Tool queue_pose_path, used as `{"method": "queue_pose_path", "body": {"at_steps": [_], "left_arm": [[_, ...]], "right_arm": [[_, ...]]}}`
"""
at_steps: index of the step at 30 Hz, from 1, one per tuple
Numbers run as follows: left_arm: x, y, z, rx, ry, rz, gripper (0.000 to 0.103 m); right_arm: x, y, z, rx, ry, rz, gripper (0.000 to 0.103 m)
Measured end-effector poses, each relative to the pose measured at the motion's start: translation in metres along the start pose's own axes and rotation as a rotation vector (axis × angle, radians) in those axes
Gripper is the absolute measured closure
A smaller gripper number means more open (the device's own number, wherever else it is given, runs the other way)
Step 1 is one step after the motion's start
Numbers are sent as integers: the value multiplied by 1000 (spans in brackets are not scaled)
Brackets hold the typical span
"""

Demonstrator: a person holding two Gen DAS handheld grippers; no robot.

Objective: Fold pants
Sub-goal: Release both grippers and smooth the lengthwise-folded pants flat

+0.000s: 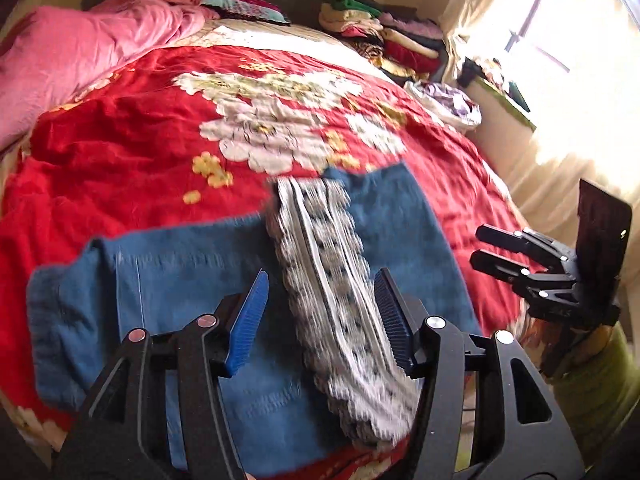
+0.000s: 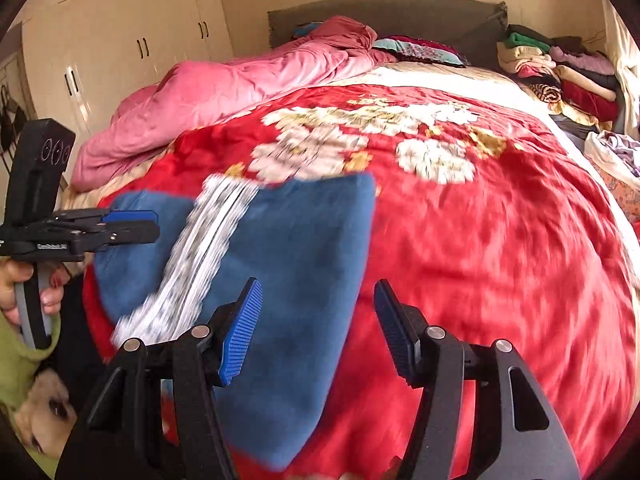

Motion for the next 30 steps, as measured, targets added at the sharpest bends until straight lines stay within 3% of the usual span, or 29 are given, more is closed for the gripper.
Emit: {"method": "queue_pose_path", "body": {"at_steps": [6,10,11,13,14,15,16,17,20,24,27,30], "left_arm": [[29,-40,44,-20,-47,-164,54],[31,-42,67,-78,-85,-215,56],[29,-39,73,-99,-105,-218,59],[26,-33,79,-116,-118,-214,82],[25,-30,81,-110,-122,-208,83],[24,-29,82,-102,-122,-201,87],[25,-28,82,-97,-116,-195,89],[27,-27,79,-95,-105,-193,90],[34,-20,71,-72,-61,-130,91],[32,-20,83,-8,-61,-69,90],[26,-28,91,24,-63,-66,80],[27,-31,83,15,-50,-82,76]], "right_arm": [[35,26,51,45,-65,66,46],[38,41,81,80,-117,140,46],[37,42,87,100,-130,157,46],[34,42,96,139,-141,186,46],[33,39,99,173,-150,197,48],[31,35,101,202,-156,195,56],[30,31,101,224,-154,185,82],[30,28,100,234,-147,176,92],[38,33,89,192,-85,159,92],[25,37,104,81,-133,95,88],[17,38,109,37,-138,53,85],[21,40,99,-7,-113,40,66]]}}
Point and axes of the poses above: each gripper's, at about its wrist camera, not at the fingertips, and z roughly the way its jaws point, y to its right, x to its top, the point moved 8 cm from there along z, roughly the way its jaws point, and after that the axes turned 8 degrees about y, right-handed, at the moved point
